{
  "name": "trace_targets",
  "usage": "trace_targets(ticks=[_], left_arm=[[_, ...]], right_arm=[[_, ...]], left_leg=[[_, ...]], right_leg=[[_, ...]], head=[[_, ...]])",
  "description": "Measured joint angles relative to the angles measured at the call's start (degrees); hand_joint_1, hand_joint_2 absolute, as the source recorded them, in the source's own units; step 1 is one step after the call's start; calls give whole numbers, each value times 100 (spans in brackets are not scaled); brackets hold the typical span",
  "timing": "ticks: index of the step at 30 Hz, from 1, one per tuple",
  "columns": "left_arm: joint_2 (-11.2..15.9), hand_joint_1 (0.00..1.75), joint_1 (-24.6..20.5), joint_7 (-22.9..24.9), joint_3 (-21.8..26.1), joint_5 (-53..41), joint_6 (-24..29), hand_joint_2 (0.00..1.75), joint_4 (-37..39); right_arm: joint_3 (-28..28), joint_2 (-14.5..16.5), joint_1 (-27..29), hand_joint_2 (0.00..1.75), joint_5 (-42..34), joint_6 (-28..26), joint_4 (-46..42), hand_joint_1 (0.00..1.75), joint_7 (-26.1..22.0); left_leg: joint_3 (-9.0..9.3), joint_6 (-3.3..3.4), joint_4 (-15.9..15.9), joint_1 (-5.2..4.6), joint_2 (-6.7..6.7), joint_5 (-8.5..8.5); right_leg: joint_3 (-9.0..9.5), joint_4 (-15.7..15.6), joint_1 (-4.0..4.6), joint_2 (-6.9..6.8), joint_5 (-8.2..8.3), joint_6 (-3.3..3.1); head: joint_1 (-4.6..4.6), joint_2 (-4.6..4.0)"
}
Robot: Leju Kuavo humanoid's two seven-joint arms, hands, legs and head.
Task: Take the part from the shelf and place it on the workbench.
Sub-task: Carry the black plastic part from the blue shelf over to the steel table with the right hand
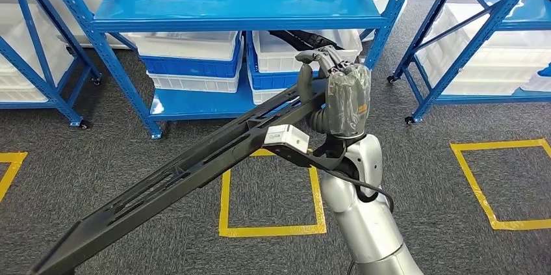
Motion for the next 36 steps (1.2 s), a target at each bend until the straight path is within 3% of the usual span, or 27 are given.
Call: trace_targets(ticks=[2, 4, 6, 8, 9, 10, 12, 13, 14, 15, 16, 17, 19, 21, 23, 25, 27, 29, 30, 31, 32, 34, 36], left_arm=[[-2, 0, 0, 1, 36, 21, 1, 175, 0], [-7, 0, -1, 6, 66, 38, 0, 175, 0], [-7, 0, 1, 15, 78, 44, 1, 175, -1], [-4, 0, 15, 26, 86, 47, 16, 175, 0], [-2, 0, 22, 33, 88, 52, 26, 175, 1], [-3, 0, 31, 40, 91, 61, 34, 175, 2], [-4, 0, 37, 49, 106, 86, 37, 175, 2], [-4, 0, 38, 50, 120, 95, 37, 175, 2], [-4, 0, 37, 49, 139, 103, 37, 175, 2], [-4, 0, 37, 48, 161, 108, 40, 175, 2], [-4, 0, 37, 45, 182, 114, 45, 175, 2], [-4, 0, 37, 44, 202, 121, 50, 175, 1], [-4, 0, 37, 43, 228, 145, 56, 175, 0], [-8, 0, 33, 27, 246, 171, 81, 175, 1], [-25, 0, 25, -19, 280, 205, 136, 175, 2], [-42, 0, 20, -70, 341, 273, 169, 175, 1], [-44, 0, 22, -104, 409, 338, 174, 175, 0], [-44, 0, 26, -122, 469, 370, 179, 175, 0], [-46, 0, 26, -125, 492, 378, 180, 175, 0], [-49, 0, 27, -126, 508, 383, 179, 175, 0], [-54, 0, 27, -127, 516, 387, 179, 175, 0], [-77, 0, 26, -131, 527, 389, 178, 175, 0], [-98, 0, 24, -142, 549, 400, 179, 175, 0]], right_arm=[[2, -14, -58, 175, -30, 2, 43, 175, -3], [6, -14, -145, 175, -47, 3, 79, 175, -11], [10, -9, -223, 175, -61, 3, 108, 175, -16], [12, 5, -279, 175, -77, 3, 143, 175, -19], [15, 17, -307, 175, -84, 3, 167, 175, -22], [19, 34, -336, 175, -91, 3, 193, 175, -25], [27, 72, -384, 175, -97, 4, 245, 175, -30], [31, 92, -400, 175, -99, 5, 272, 175, -31], [35, 109, -412, 175, -103, 5, 302, 175, -31], [42, 121, -423, 175, -108, 5, 335, 175, -31], [50, 132, -436, 175, -112, 5, 368, 175, -31], [57, 145, -452, 175, -117, 5, 396, 175, -31], [68, 184, -515, 175, -127, 5, 440, 175, -31], [81, 226, -601, 175, -155, 8, 482, 175, -32], [95, 256, -664, 175, -205, 25, 536, 175, -52], [112, 276, -707, 175, -274, 52, 601, 175, -103], [131, 294, -746, 175, -342, 75, 683, 175, -158], [142, 305, -766, 175, -384, 86, 771, 175, -187], [145, 307, -768, 175, -393, 86, 807, 175, -193], [147, 310, -772, 175, -398, 86, 836, 175, -195], [149, 317, -783, 175, -399, 86, 858, 175, -198], [155, 344, -827, 175, -402, 86, 888, 175, -204], [161, 374, -884, 175, -422, 86, 917, 175, -214]], left_leg=[[-168, -24, 3, -10, -3, 144], [-279, -73, 6, -22, -8, 275], [-309, -134, -29, -33, -9, 404], [-330, -170, -67, -29, -21, 482], [-375, -191, 5, -25, -29, 372], [-456, -218, 206, -20, -37, 144], [-697, -277, 989, -12, -40, -528], [-820, -297, 1474, -8, -41, -787], [-892, -310, 1859, -1, -39, -923], [-874, -319, 2068, 9, -39, -937], [-742, -322, 2038, 18, -37, -856], [-503, -321, 1774, 29, -37, -737], [127, -310, 920, 42, -43, -515], [499, -285, 340, 40, -46, -417], [523, -248, 161, 37, -47, -421], [471, -157, 60, 37, -55, -426], [397, -48, 24, 22, -51, -382], [326, 1, 26, -9, -43, -324], [299, 10, 26, -28, -43, -297], [277, 15, 27, -49, -45, -273], [264, 17, 27, -71, -48, -252], [244, 6, 24, -103, -48, -213], [223, -38, 15, -90, -35, -168]], right_leg=[[462, -432, 11, 1, 222, 78], [1093, -1309, 48, 4, 231, 22], [1369, -1835, 77, 14, 151, -83], [1303, -1914, 30, 15, 248, -139], [1271, -1923, -2, 9, 314, -178], [1227, -1930, -30, 1, 388, -226], [1119, -1926, -42, -5, 523, -303], [1048, -1921, -43, -6, 584, -315], [983, -1918, -44, -11, 636, -308], [926, -1915, -46, -16, 682, -295], [879, -1911, -50, -21, 719, -276], [845, -1906, -54, -25, 747, -252], [776, -1855, -35, -27, 780, -206], [686, -1766, 14, -26, 815, -150], [572, -1694, 50, -25, 849, -81], [381, -1485, 49, -18, 725, -55], [92, -861, 32, -11, 392, -75], [-141, -146, 30, -10, 114, -73], [-141, -17, 38, -8, 84, -56], [-36, -105, 50, -6, 130, -39], [192, -440, 71, -2, 244, -37], [721, -1307, 135, -1, 426, -111], [979, -1748, 191, -2, 491, -195]], head=[[0, 1], [-4, 1], [0, 1], [-7, 1], [-13, 1], [-29, 0], [-38, 0], [-42, 0], [-41, 0], [-41, 0], [-42, 0], [-41, 0], [-43, 0], [-41, 1], [-34, 1], [-22, 1], [-2, 1], [8, 1], [8, 1], [11, 1], [13, 1], [3, 0], [-5, 1]])
